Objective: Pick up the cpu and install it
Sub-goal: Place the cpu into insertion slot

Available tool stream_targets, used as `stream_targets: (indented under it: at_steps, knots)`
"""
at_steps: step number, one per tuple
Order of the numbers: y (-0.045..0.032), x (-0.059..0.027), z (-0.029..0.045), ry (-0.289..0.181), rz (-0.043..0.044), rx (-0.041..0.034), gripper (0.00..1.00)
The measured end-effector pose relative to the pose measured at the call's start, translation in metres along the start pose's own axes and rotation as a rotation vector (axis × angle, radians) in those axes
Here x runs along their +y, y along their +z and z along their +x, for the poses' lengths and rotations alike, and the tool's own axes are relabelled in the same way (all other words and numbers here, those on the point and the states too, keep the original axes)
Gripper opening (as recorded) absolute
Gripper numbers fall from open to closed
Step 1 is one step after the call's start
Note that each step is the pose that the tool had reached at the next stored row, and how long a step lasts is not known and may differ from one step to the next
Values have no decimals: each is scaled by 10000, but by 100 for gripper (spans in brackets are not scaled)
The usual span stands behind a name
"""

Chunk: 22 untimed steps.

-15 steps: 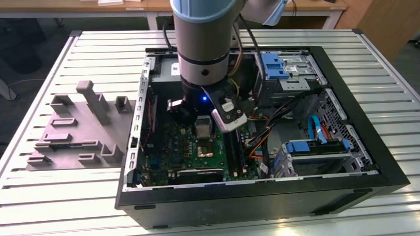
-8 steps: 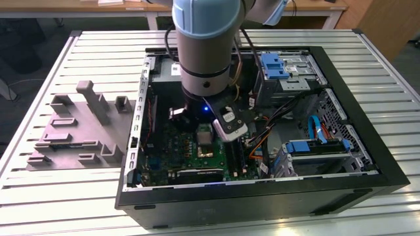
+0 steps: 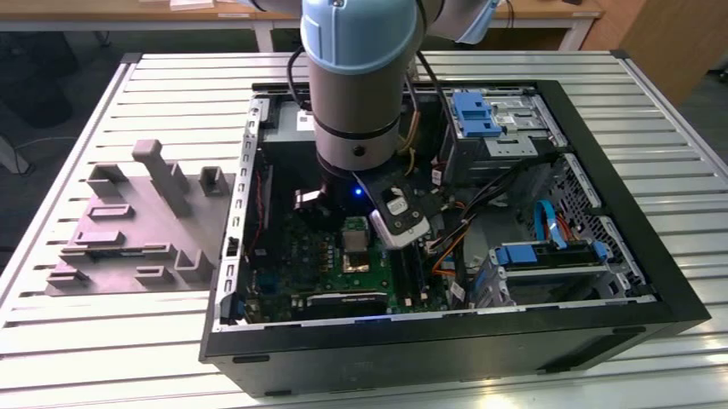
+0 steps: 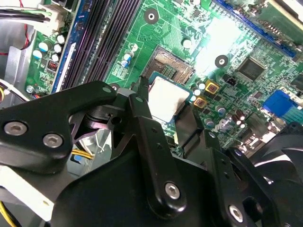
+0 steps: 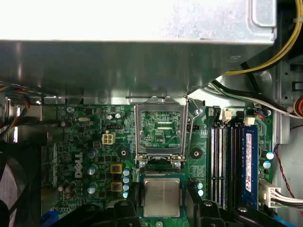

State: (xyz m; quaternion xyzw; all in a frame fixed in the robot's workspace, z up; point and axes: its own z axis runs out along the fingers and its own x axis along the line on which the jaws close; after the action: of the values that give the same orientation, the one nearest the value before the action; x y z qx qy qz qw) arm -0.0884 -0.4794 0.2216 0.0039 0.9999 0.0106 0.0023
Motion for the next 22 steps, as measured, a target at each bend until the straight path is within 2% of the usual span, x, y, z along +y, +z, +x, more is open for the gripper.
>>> stream_targets:
  at_steps: [2,16,22]
  knots:
    - [13,1,0,0,-5,-2,47]
    - [245,-46,1,1,0,0,47]
    - [286,-55,1,-1,-2,-1,47]
